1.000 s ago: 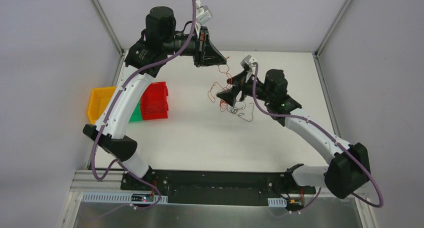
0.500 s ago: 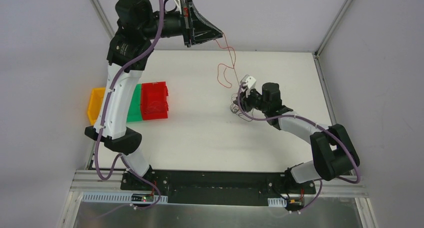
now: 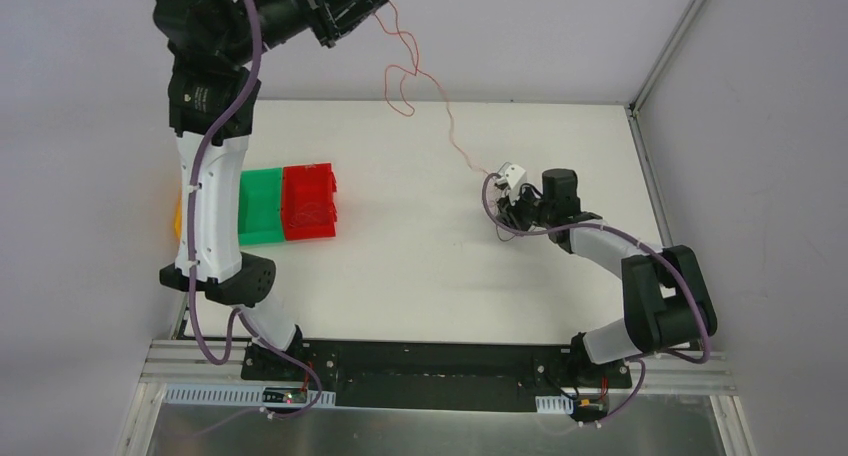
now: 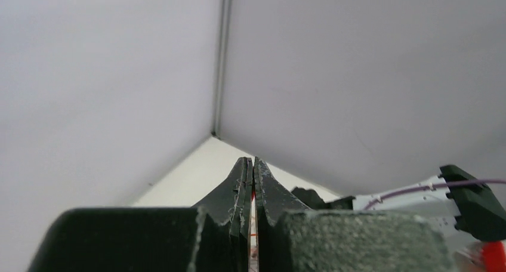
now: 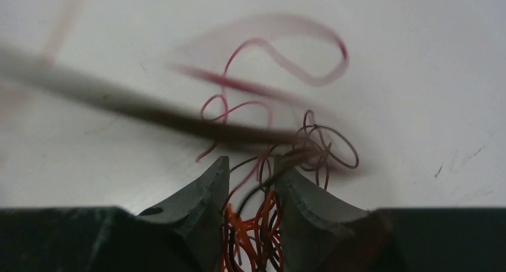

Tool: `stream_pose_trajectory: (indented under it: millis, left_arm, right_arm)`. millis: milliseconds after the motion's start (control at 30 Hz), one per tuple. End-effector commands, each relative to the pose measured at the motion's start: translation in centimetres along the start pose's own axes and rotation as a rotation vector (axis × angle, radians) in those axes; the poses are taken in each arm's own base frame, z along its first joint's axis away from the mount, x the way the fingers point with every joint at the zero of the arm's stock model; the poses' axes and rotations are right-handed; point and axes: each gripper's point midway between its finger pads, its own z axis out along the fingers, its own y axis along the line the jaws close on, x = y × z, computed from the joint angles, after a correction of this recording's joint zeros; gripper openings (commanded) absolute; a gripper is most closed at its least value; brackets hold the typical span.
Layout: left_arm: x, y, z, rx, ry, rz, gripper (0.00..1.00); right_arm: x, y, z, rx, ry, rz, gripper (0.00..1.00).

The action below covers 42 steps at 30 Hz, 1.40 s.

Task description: Untangle the cables

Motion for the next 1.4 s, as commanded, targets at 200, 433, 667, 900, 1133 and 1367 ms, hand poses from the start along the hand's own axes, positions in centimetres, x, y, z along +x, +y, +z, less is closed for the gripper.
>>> stream_pose_trajectory:
  millis: [200, 433, 667, 900, 1133, 1367]
  left_arm:
    - [-10.4, -4.3, -4.7, -0.088, -0.320, 0.238, 0.00]
    - [-7.4, 0.6, -5.9, -0.320, -0.235, 0.262, 0.00]
    - [-1.4, 9.0, -12.3, -0.724, -0.097, 0.177, 0.00]
    - [2.6, 12.0, -17.3, -0.928, -0.045, 0.078, 0.00]
    - [2.1, 14.1, -21.7, -1.107, -0.070, 0.087, 0.00]
    - [1.7, 17.7, -26.2, -1.208, -0.077, 0.027, 0.00]
  right_arm:
    - [5.4, -1.5, -1.7, -0.038, 0.165, -0.001, 0.28]
    - [3.8, -1.0, -2.7, -0.085, 0.185, 0.073, 0.49]
    - [0.8, -0.6, -4.6, -0.079, 0.183, 0.197, 0.78]
    - [-0.9, 0.2, -6.4, -0.077, 0.165, 0.235, 1.00]
    - [-2.6, -0.2, -6.9, -0.054, 0.132, 0.277, 0.99]
    - [-3.5, -0.1, -7.1, -0.059, 0.121, 0.305, 0.99]
